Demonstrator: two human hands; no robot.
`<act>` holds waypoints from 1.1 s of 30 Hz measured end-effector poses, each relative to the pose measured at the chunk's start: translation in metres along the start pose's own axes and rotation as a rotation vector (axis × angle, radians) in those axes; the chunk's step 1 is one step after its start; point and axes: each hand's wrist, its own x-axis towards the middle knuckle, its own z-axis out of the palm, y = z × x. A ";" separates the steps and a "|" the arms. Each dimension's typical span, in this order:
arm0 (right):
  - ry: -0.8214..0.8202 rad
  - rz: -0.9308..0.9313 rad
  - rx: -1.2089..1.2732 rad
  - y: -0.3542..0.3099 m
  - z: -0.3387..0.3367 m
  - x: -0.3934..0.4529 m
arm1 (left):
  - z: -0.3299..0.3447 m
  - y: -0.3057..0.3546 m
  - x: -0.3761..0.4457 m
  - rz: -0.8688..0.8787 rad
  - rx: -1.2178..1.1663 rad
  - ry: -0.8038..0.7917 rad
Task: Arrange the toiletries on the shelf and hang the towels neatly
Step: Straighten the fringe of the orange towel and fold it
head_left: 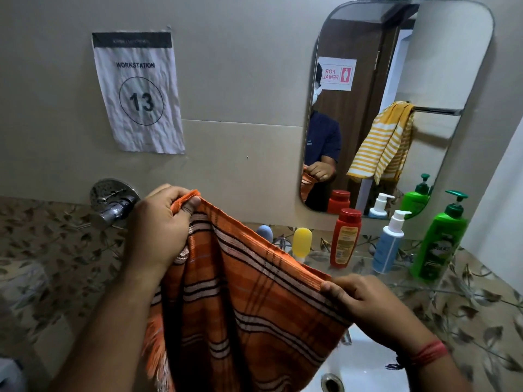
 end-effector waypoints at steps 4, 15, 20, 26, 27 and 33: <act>0.059 0.010 -0.327 0.005 -0.005 0.006 | 0.003 -0.005 -0.002 -0.047 0.010 0.051; 0.317 -0.040 -0.214 0.018 -0.015 0.006 | 0.003 -0.022 -0.004 -0.135 0.028 0.098; 0.364 -0.002 0.079 0.023 -0.015 0.002 | 0.005 -0.028 -0.004 -0.176 0.015 0.111; 0.341 -0.115 0.742 0.003 -0.017 -0.006 | 0.005 -0.034 -0.004 -0.246 -0.060 0.067; 0.308 -0.155 0.816 -0.002 -0.019 -0.009 | 0.006 -0.033 -0.004 -0.249 -0.066 0.058; -0.135 -0.578 1.387 -0.028 -0.010 -0.022 | 0.015 -0.010 -0.008 -0.259 -0.156 -0.070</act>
